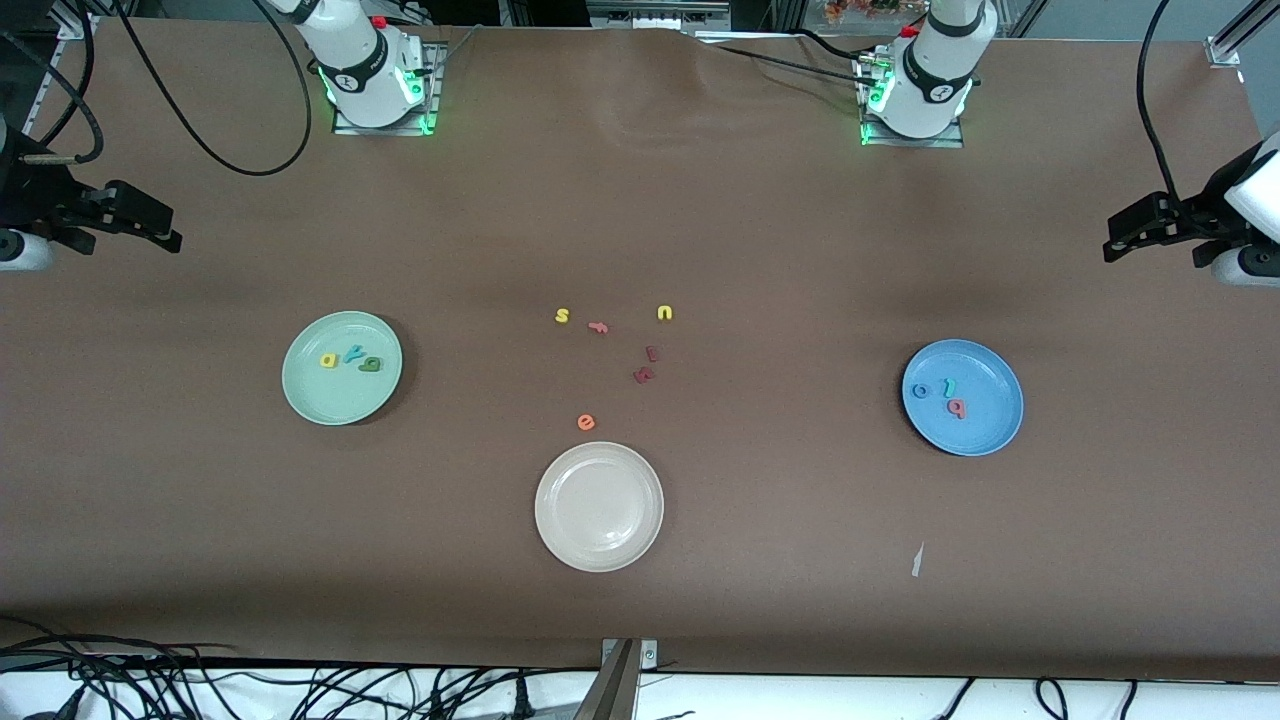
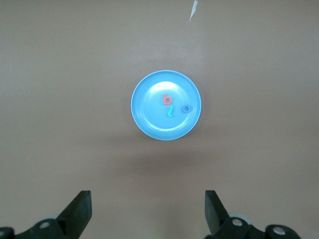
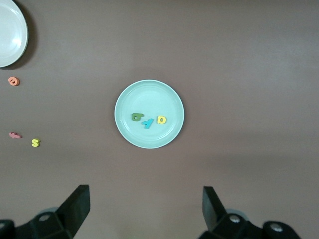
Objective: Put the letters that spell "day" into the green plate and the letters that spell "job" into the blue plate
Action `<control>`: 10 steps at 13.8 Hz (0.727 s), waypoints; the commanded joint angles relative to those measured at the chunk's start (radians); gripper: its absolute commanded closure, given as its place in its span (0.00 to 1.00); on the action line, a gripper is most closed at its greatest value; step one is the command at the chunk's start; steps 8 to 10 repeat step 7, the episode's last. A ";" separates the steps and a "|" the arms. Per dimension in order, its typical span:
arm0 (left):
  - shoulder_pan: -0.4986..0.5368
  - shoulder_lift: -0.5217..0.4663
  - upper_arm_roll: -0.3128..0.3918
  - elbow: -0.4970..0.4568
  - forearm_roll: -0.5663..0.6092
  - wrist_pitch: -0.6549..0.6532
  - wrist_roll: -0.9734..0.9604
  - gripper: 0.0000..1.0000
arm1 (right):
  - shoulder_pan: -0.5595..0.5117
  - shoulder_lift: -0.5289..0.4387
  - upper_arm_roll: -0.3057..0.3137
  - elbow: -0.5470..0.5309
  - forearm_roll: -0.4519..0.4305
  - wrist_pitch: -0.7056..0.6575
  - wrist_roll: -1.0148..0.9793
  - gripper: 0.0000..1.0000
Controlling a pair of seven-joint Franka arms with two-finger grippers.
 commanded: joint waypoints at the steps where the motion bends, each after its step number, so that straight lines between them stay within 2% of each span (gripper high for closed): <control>1: -0.013 -0.012 0.015 -0.023 -0.015 0.024 0.025 0.00 | 0.009 -0.007 -0.011 -0.005 -0.012 -0.003 -0.006 0.00; 10: -0.009 -0.006 0.015 -0.015 -0.023 0.024 0.024 0.00 | 0.011 -0.007 -0.010 -0.005 -0.017 -0.003 -0.006 0.00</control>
